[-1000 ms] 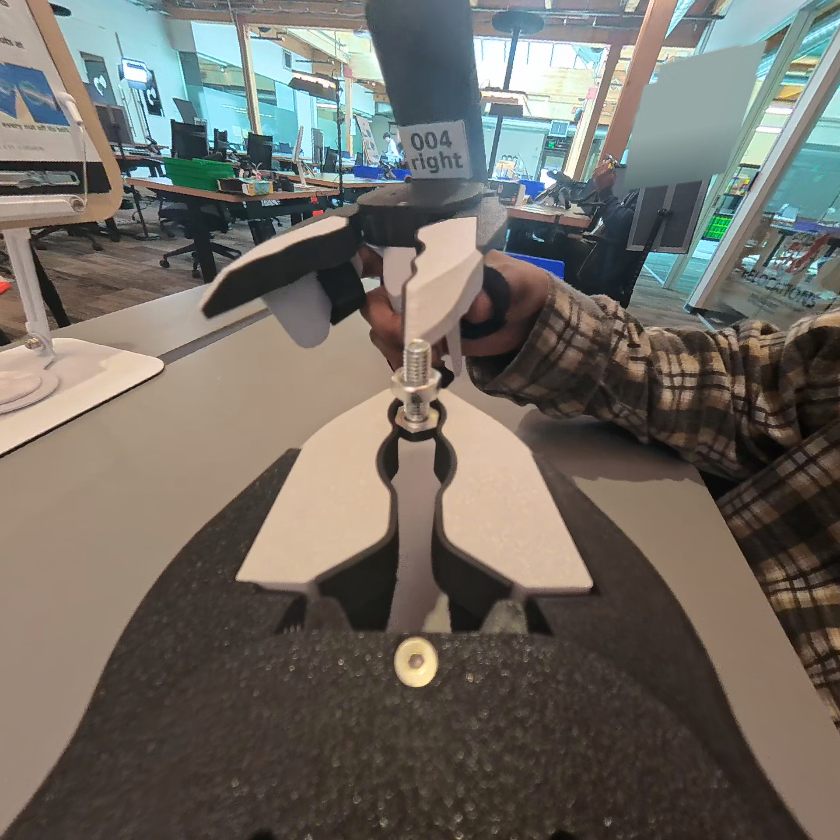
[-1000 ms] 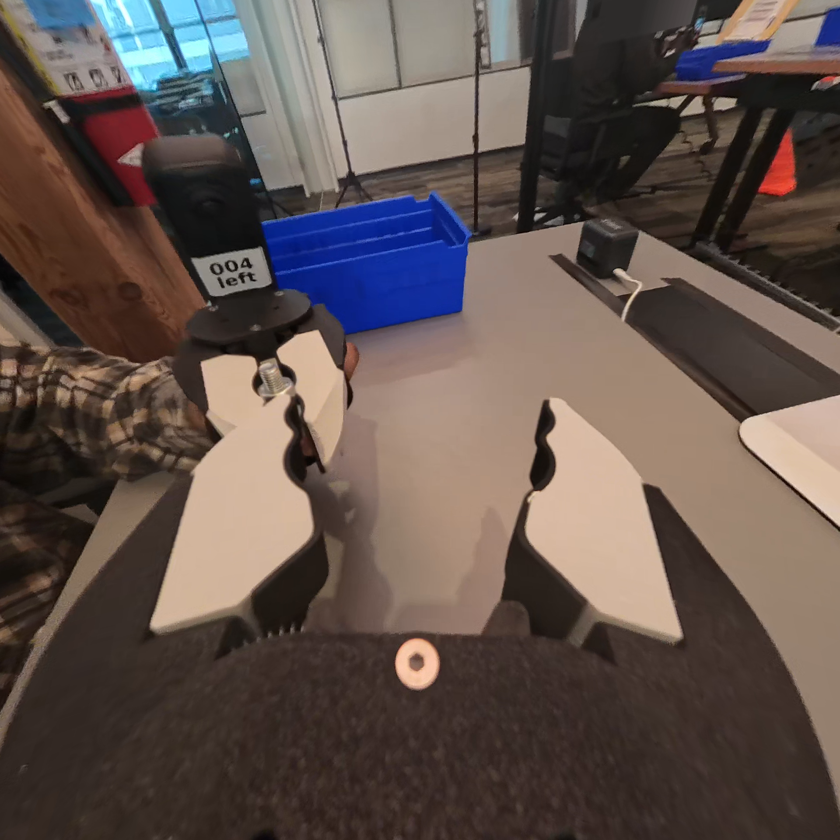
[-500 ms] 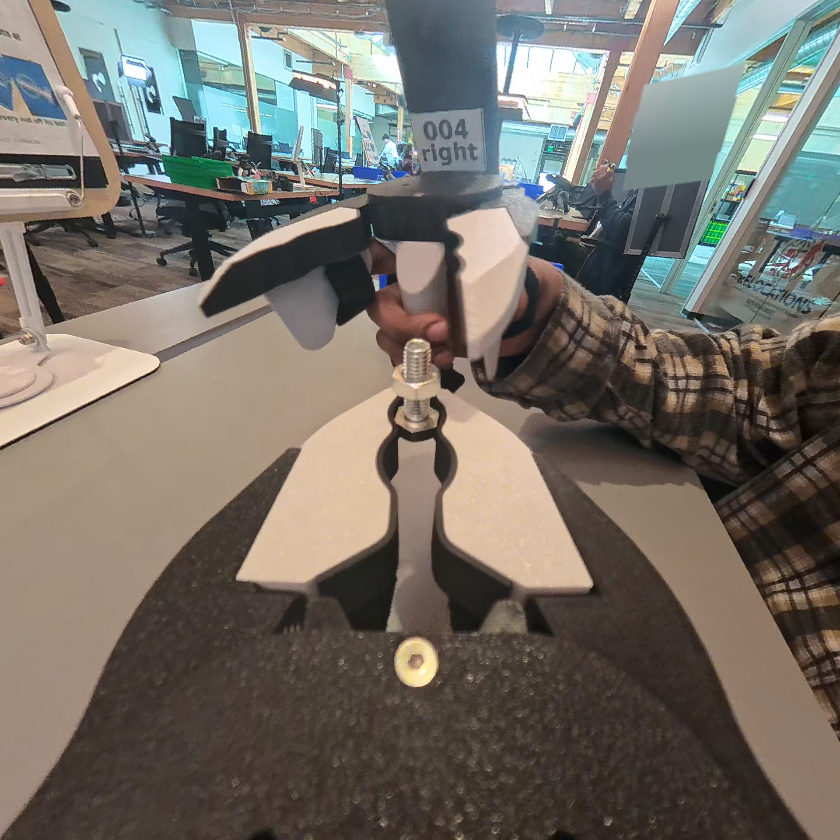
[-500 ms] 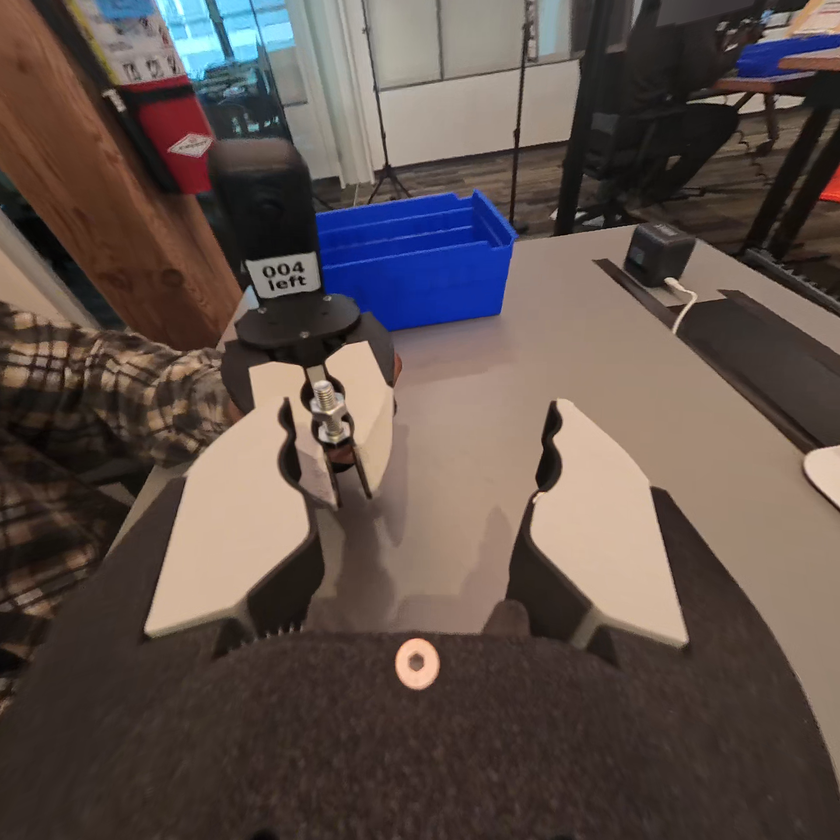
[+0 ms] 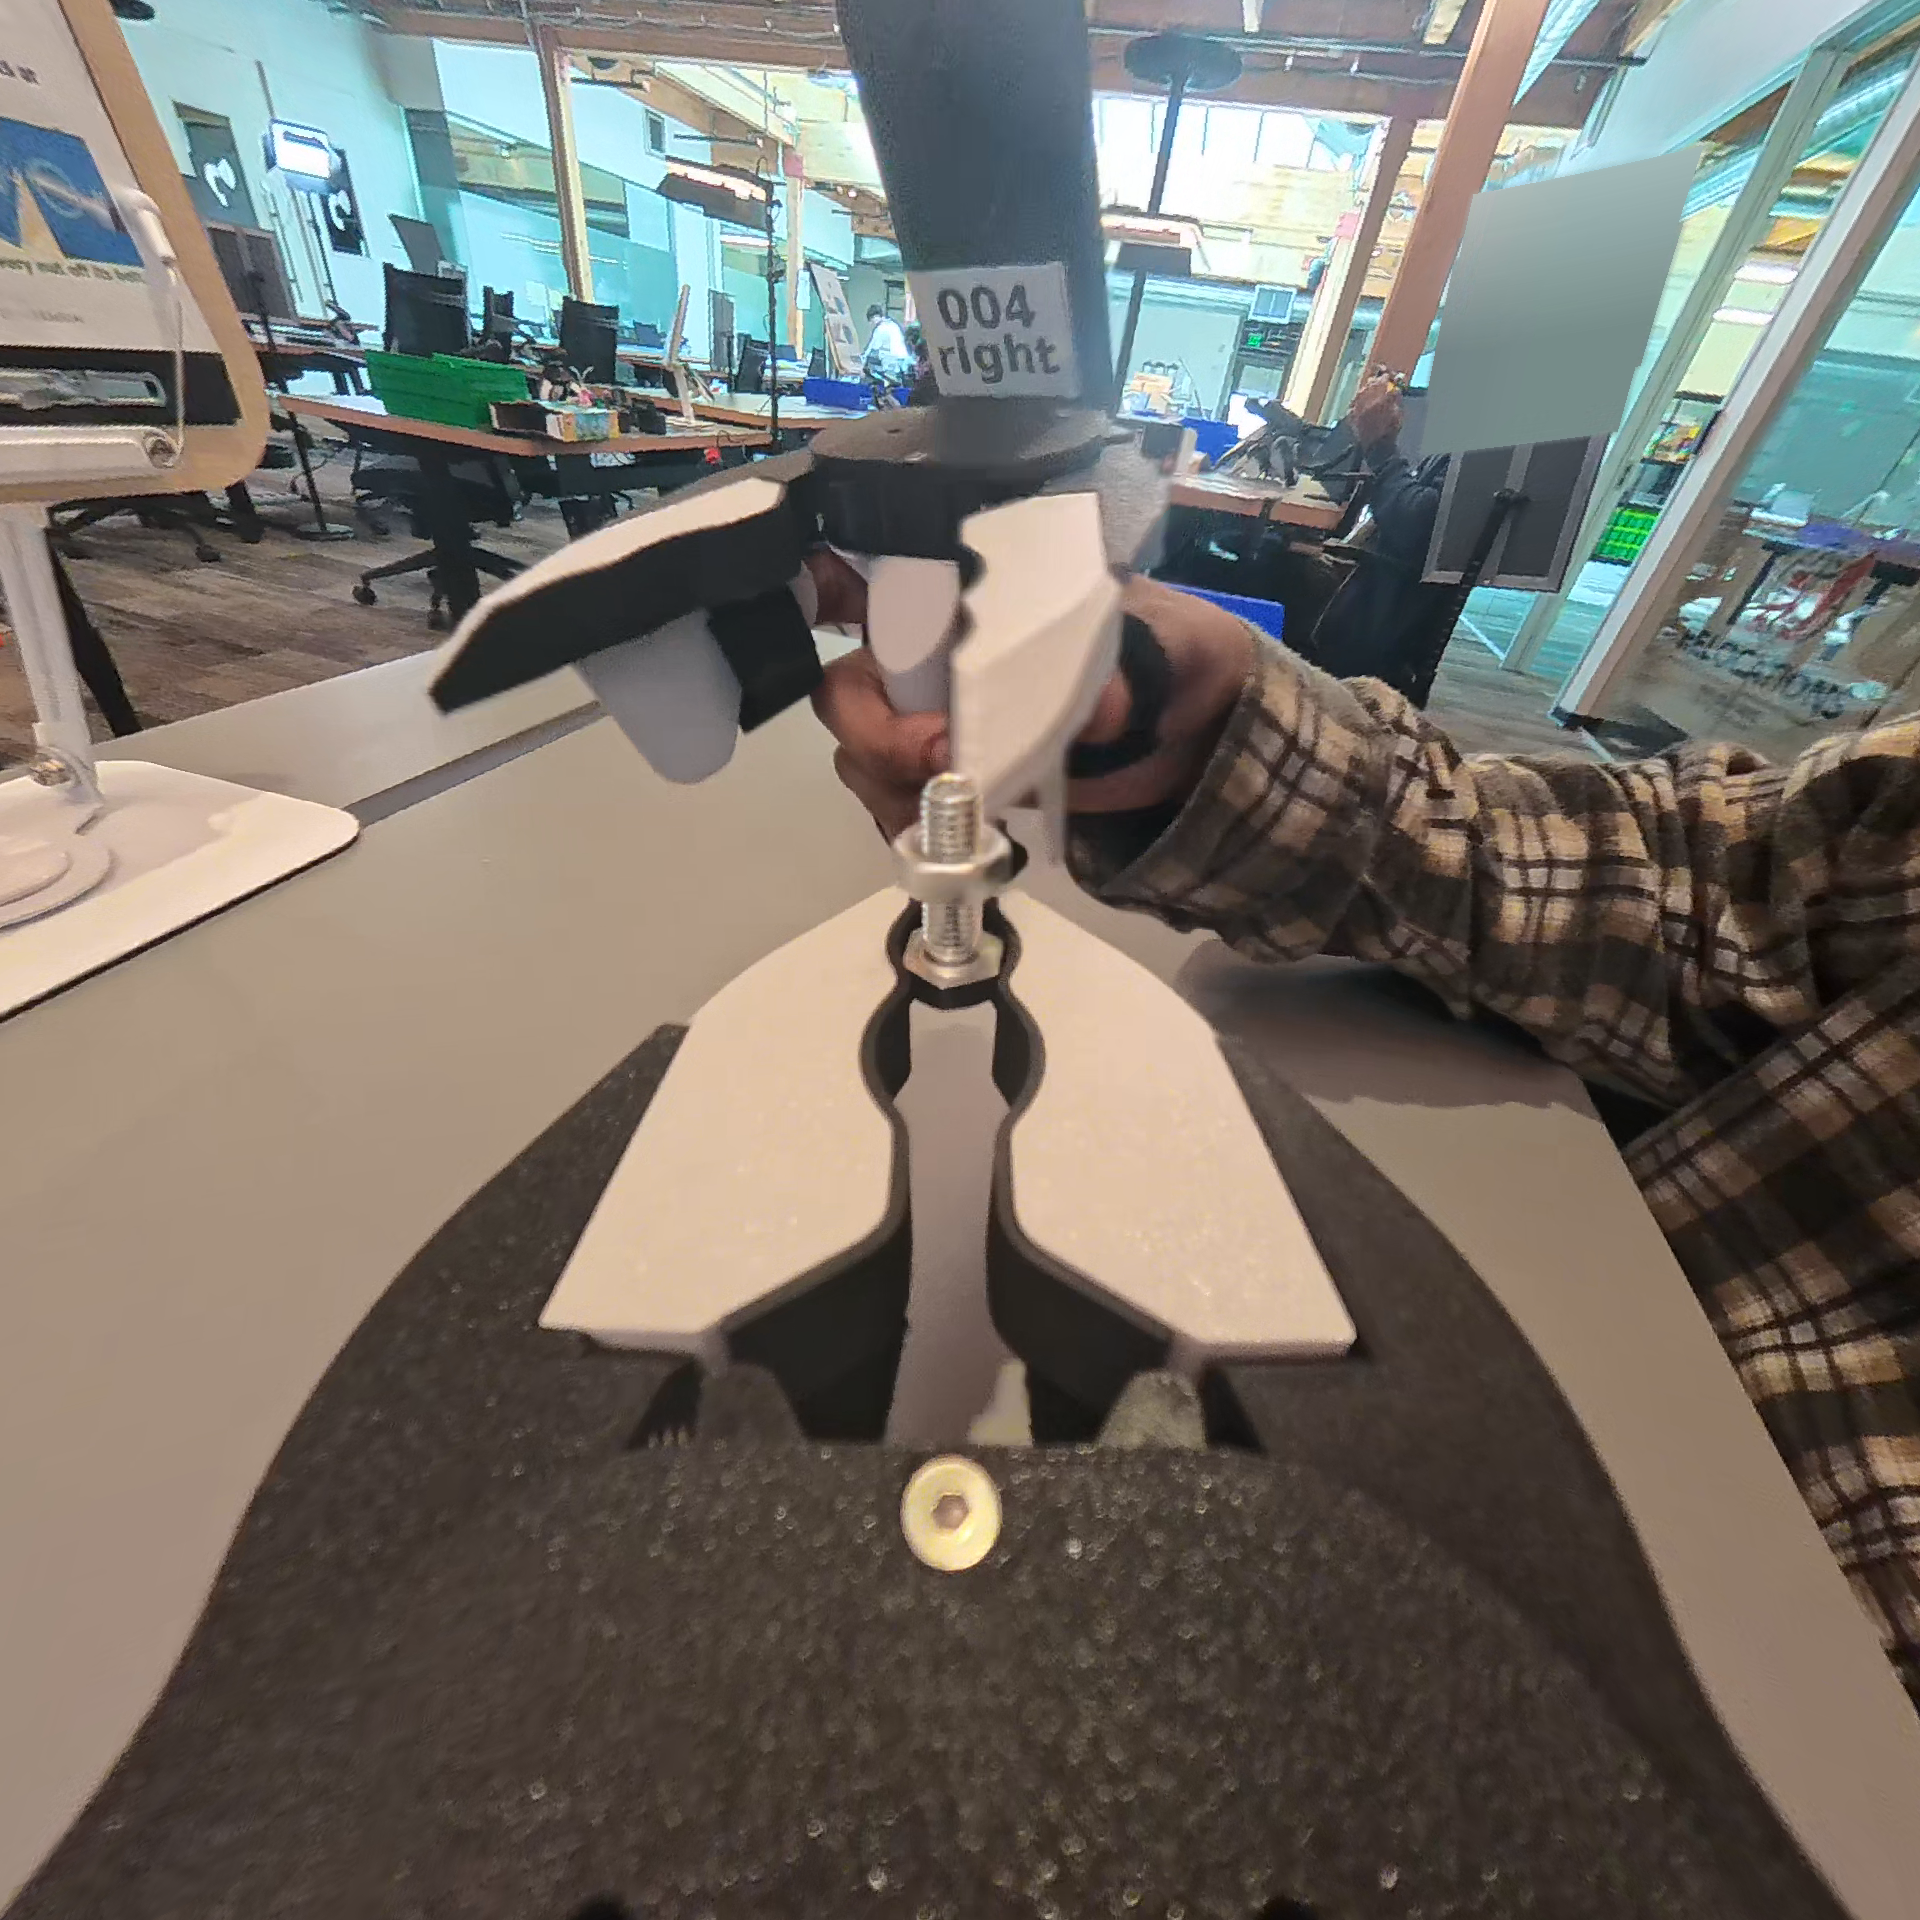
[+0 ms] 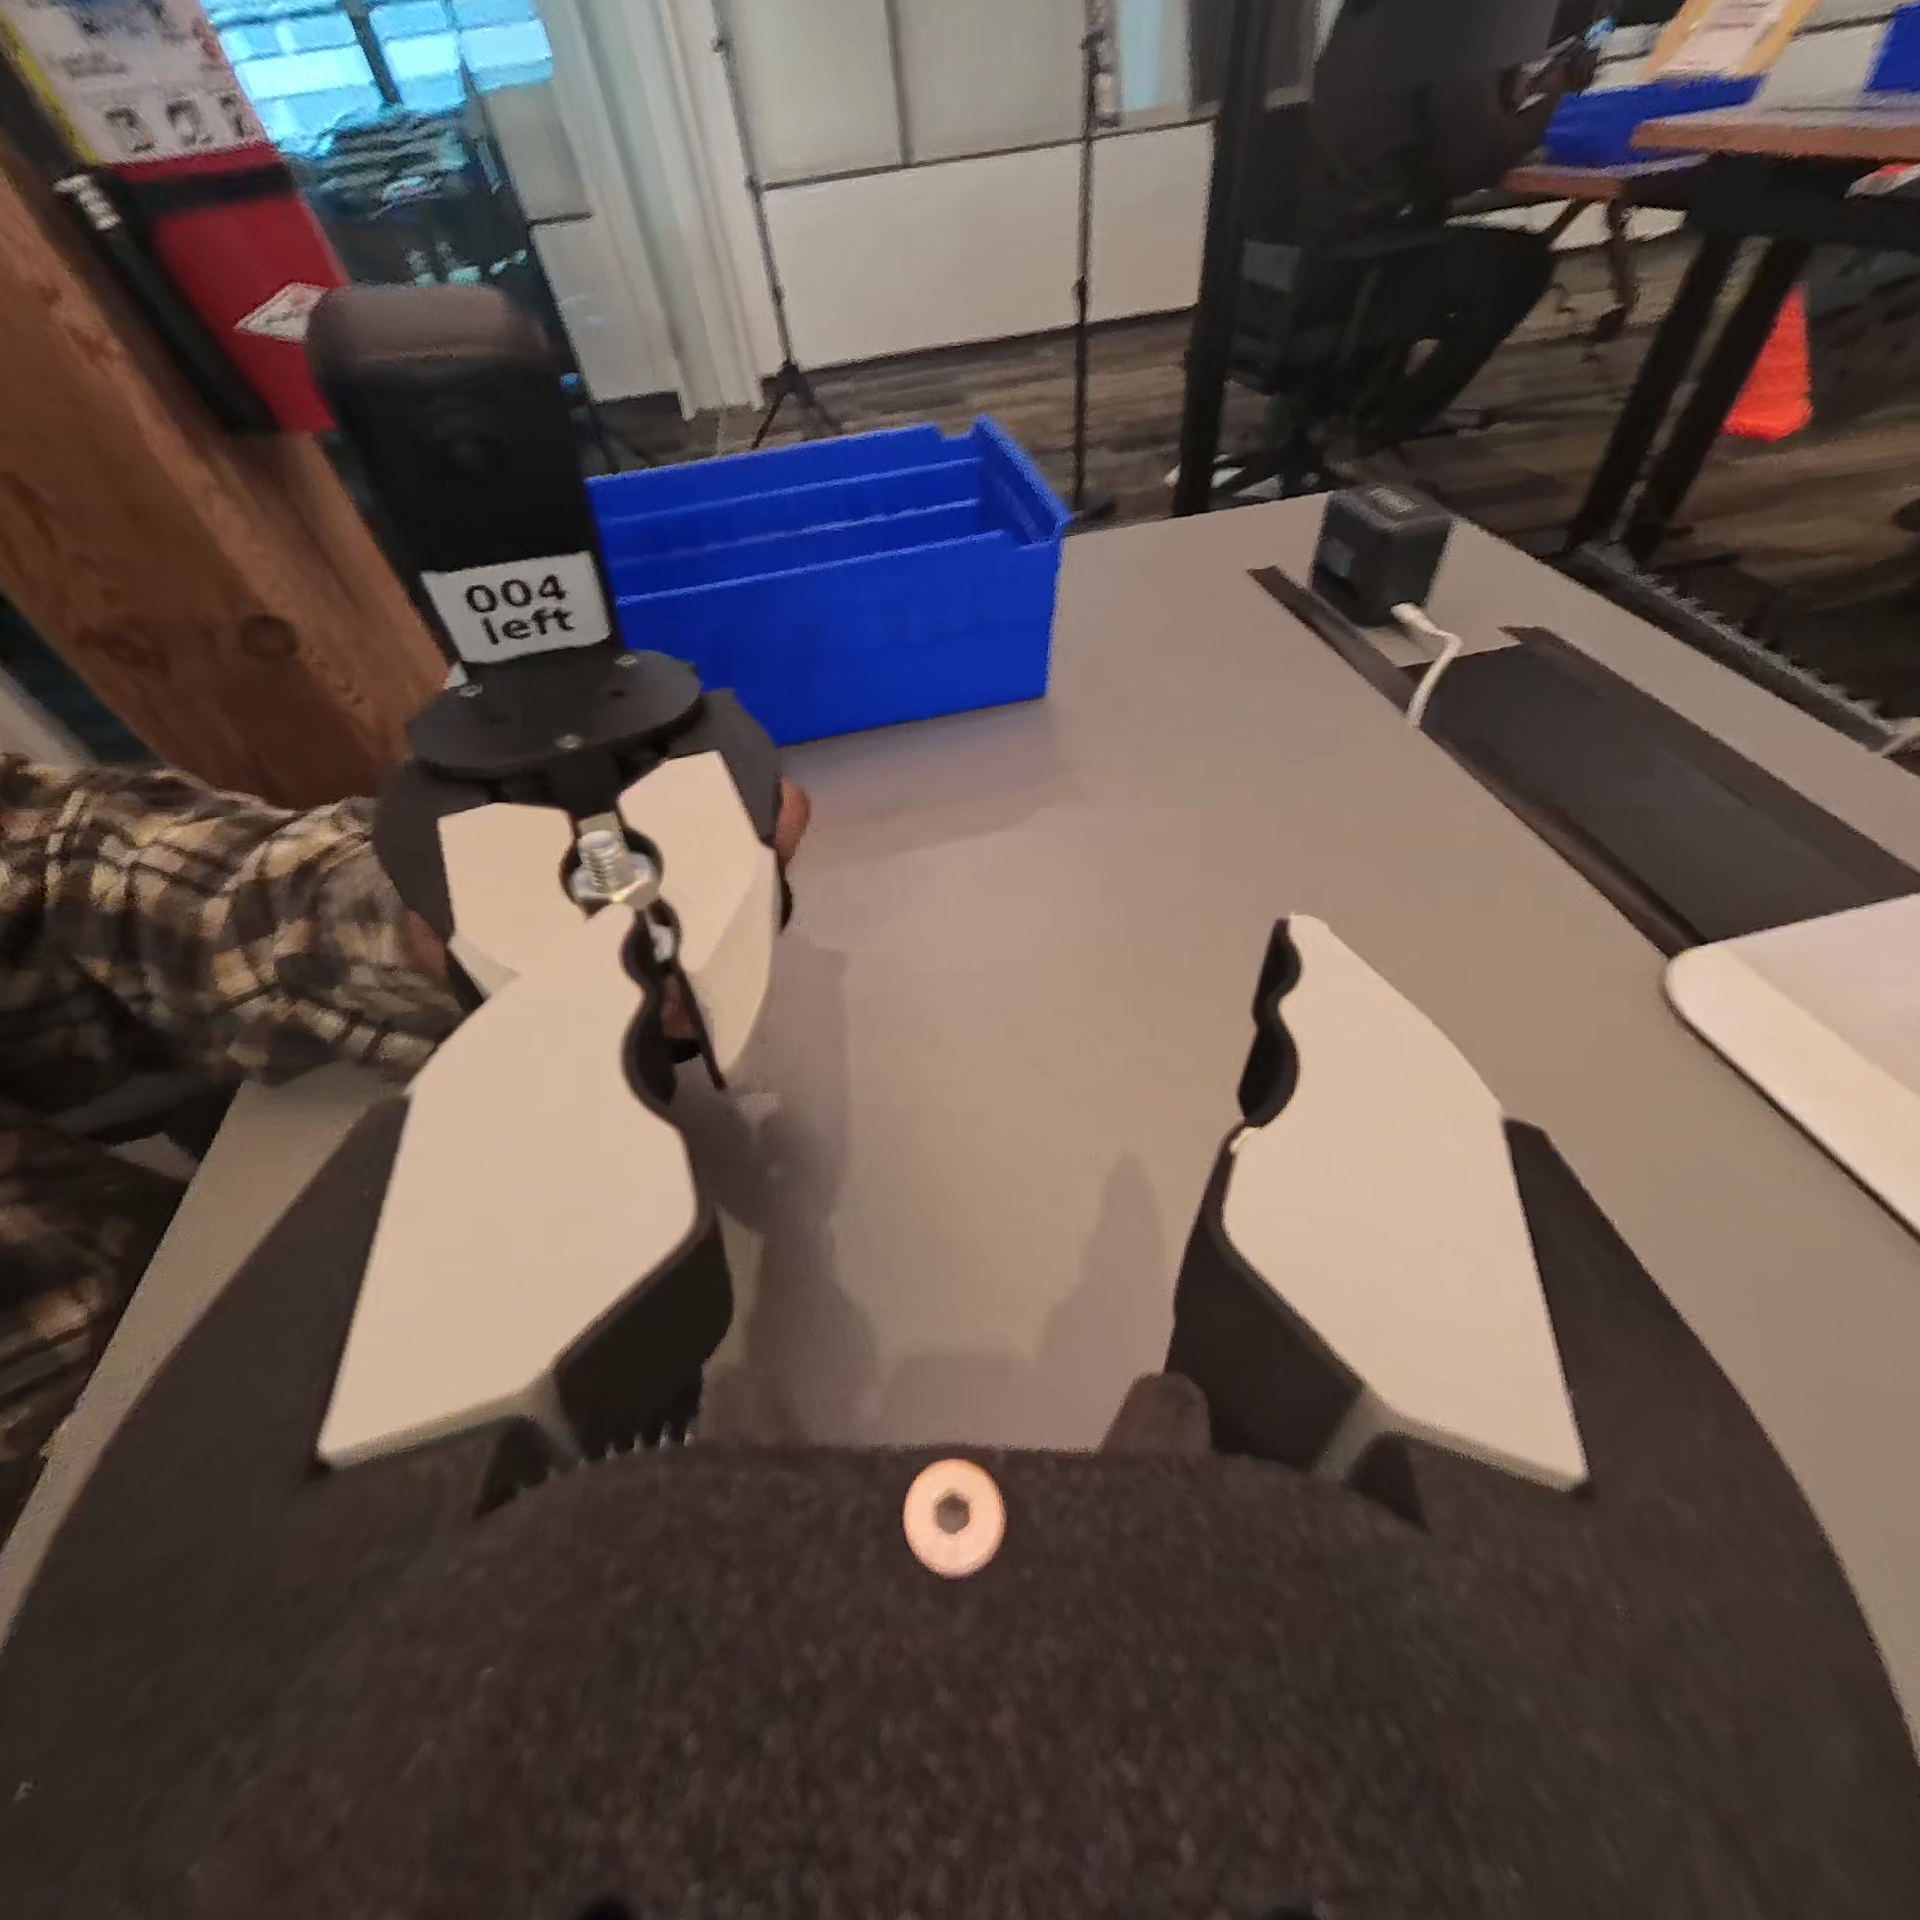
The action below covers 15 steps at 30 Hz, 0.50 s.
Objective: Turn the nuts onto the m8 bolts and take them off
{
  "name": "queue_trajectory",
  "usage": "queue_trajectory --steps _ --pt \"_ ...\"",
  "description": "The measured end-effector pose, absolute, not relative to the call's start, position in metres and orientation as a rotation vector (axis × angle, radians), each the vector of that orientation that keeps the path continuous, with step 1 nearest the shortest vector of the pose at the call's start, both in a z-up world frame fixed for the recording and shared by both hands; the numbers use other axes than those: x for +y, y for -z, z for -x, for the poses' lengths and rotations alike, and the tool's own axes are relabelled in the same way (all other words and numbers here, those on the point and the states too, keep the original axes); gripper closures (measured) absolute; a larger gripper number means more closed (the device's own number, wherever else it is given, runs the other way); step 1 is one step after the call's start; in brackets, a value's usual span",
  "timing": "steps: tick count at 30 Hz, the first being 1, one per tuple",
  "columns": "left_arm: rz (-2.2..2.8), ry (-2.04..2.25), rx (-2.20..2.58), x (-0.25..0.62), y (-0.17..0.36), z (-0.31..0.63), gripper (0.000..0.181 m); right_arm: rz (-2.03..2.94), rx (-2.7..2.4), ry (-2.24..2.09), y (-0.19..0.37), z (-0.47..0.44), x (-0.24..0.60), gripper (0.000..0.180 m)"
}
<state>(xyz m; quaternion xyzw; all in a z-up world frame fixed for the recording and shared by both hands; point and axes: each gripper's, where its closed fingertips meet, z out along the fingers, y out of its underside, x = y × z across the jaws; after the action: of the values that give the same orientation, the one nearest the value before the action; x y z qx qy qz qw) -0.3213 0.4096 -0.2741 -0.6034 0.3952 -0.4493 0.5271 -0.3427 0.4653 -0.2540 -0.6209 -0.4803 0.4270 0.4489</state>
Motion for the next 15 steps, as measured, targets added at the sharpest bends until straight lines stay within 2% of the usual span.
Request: queue_trajectory --steps 3,7,8,10,15 --pt "1.459 1.081 0.944 0.411 0.277 0.321 0.171 1.499 -1.168 -1.132 0.244 0.344 0.458 0.072" --pt "1.475 1.082 0.964 0.409 0.283 0.316 0.171 1.518 -1.281 -1.04 0.259 0.357 0.45 0.07" --pt "1.475 1.073 0.964 0.409 0.283 0.317 0.171 1.526 -1.268 -1.031 0.259 0.353 0.455 0.065" --pt "1.466 1.082 0.954 0.41 0.28 0.319 0.171 1.545 -1.202 -1.035 0.256 0.341 0.466 0.071" --pt "1.478 1.101 0.954 0.41 0.283 0.317 0.17 1.487 -1.24 -1.115 0.251 0.353 0.448 0.07"
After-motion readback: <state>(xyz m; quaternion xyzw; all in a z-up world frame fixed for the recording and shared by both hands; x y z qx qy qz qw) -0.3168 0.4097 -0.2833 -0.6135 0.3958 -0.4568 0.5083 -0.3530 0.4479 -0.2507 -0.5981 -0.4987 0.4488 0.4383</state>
